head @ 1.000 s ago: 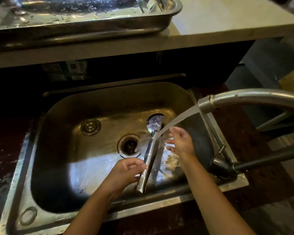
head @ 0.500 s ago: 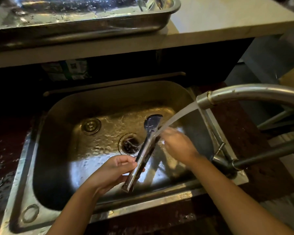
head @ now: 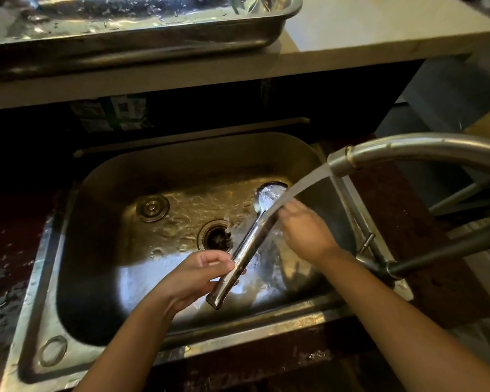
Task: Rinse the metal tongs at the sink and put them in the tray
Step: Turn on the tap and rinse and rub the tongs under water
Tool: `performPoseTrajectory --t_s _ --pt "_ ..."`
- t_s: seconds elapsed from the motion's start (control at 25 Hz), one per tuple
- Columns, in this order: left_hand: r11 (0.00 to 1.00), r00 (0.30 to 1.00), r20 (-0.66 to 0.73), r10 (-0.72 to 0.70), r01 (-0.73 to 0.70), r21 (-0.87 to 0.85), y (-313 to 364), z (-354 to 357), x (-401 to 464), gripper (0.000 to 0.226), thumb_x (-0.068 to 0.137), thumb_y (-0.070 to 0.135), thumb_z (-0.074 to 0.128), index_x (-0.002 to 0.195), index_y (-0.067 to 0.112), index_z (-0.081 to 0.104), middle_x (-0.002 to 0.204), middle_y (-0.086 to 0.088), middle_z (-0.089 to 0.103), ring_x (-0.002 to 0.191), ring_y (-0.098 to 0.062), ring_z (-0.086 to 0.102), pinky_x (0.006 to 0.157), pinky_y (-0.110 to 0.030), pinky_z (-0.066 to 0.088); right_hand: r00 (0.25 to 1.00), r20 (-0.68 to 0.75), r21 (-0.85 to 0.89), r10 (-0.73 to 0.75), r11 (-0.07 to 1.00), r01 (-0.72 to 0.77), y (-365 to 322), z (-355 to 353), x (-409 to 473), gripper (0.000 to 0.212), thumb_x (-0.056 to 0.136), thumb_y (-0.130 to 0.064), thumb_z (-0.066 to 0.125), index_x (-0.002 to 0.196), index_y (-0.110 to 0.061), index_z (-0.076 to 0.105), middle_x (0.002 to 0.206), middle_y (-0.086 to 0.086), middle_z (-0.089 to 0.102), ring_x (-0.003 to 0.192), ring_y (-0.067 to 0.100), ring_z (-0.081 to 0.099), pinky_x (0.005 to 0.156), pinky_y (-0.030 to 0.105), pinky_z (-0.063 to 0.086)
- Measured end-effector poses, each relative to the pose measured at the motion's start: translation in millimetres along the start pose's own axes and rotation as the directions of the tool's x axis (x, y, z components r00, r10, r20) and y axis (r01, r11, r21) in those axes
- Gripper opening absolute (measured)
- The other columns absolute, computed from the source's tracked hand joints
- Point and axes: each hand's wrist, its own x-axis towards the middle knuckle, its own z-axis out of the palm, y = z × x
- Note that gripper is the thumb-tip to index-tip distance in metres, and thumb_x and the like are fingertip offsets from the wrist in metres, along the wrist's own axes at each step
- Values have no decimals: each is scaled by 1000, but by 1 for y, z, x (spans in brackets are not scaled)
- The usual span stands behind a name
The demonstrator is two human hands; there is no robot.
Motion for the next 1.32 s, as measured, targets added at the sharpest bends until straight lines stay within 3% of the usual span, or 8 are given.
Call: performPoseTrajectory --t_s 0.2,0.36,0.64,0.76,0.84,0.96,1.08,1.32 --pt "999 1000 -11 19 -19 -39 1 6 7 15 68 17 68 79 7 66 85 -16 68 70 -19 66 65 -29 54 928 102 74 -357 933 351 -22 20 -43 50 78 0 54 123 -21 49 135 6 48 127 22 44 98 39 47" --pt "999 999 19 29 -28 -46 6 11 10 12 72 17 65 80 8 66 82 -9 74 69 -18 69 54 -23 54 995 -20 -24 -93 995 92 -7 7 -19 52 82 -3 49 130 -22 45 144 1 39 137 19 27 110 35 29" --pt "996 998 -40 43 -46 -74 3 17 12 13 87 6 53 78 7 63 61 -1 65 55 -10 60 50 -19 50 805 30 93 -593 803 588 -35 31 -78 57 68 -3 56 123 -20 54 132 5 57 126 22 49 104 38 40" --pt "996 997 -61 50 -54 -66 0 15 10 12 86 3 53 79 5 63 66 -3 72 58 -12 64 54 -20 54 983 -157 459 -97 874 159 -39 19 -61 46 81 -14 58 124 -28 51 127 -10 49 114 1 46 97 38 50" --pt "999 997 -55 47 -48 -18 2 14 7 9 85 3 56 80 7 62 78 -9 72 64 -15 65 60 -23 54 914 113 815 391 489 -310 -41 7 -35 71 81 -26 66 139 -38 26 134 -8 37 118 6 41 93 36 48" --pt "998 1000 -2 27 -27 49 5 12 2 14 81 1 61 90 12 62 92 -12 68 76 -16 66 69 -25 52 779 437 898 449 -172 -405 -35 -5 3 79 85 -13 64 144 -32 14 129 17 54 110 32 59 89 47 51" --pt "999 997 78 -15 12 38 11 11 3 32 80 10 64 112 16 61 104 -12 67 95 -21 67 79 -32 54 805 370 924 464 -91 -372 -44 -2 9 52 84 -9 65 129 -13 39 100 10 67 80 27 70 68 37 60" --pt "985 988 151 -14 -12 170 17 14 3 20 89 22 54 94 11 70 90 -2 74 83 -15 71 67 -25 58 807 353 835 472 230 -500 -35 3 24 76 61 -31 84 121 -9 41 113 15 57 99 27 63 84 44 56"
